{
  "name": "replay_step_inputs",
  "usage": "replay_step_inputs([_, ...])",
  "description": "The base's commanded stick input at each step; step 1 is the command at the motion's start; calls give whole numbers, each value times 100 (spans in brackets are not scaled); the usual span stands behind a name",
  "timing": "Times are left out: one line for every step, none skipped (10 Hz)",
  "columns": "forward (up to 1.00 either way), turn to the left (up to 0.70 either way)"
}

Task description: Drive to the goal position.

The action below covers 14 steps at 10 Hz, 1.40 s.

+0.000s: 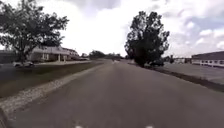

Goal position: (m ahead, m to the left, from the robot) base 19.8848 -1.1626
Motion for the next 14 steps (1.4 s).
replay_step_inputs([70,0])
replay_step_inputs([70,0])
replay_step_inputs([70,0])
replay_step_inputs([70,0])
replay_step_inputs([70,0])
replay_step_inputs([70,0])
replay_step_inputs([70,0])
replay_step_inputs([70,0])
replay_step_inputs([70,0])
replay_step_inputs([70,0])
replay_step_inputs([70,-10])
replay_step_inputs([70,-27])
replay_step_inputs([70,0])
replay_step_inputs([70,0])
